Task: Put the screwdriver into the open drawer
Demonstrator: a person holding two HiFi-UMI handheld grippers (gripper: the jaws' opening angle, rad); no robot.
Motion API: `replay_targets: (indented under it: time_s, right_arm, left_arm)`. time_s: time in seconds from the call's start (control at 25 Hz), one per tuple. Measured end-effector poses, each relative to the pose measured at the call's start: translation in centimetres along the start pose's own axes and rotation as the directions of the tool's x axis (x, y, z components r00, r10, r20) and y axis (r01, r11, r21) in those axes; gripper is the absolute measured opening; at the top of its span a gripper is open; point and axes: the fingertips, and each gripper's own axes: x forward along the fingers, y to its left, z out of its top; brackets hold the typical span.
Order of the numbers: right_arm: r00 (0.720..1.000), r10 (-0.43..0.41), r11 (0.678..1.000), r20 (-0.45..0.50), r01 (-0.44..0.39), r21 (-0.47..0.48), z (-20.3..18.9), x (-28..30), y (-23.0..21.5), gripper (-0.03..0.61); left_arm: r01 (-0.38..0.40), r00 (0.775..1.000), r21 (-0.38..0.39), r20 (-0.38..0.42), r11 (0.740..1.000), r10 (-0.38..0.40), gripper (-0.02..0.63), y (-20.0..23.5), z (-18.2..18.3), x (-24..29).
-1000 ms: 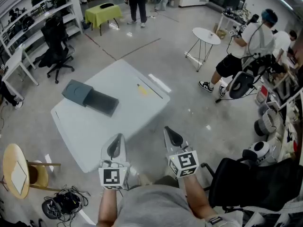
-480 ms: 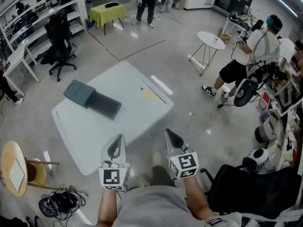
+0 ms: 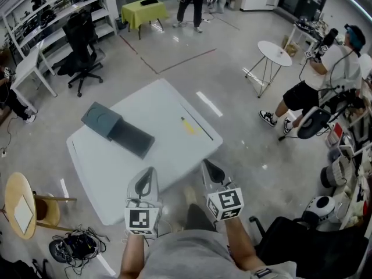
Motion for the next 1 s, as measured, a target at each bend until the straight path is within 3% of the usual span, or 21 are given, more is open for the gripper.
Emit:
replay_targets:
  time_s: [0.56, 1.0]
  right_arm:
    - [0.994, 0.066, 0.997, -0.09, -0.064, 0.033, 0.0, 11.3, -7.6, 0.003]
    - [0.97, 0.125, 0.991, -0.208, -0.112, 0.071, -3.6, 18.2, -10.1, 0.003]
  left_arm:
    - [-0.052, 0.995, -0.036, -0.086, 0.998, 0.049, 0.012, 2.5, -1.7, 12.2]
    - [-0.072, 0.985, -0.079, -0.162, 0.994, 0.059, 0.011, 3.8, -5.4, 18.5]
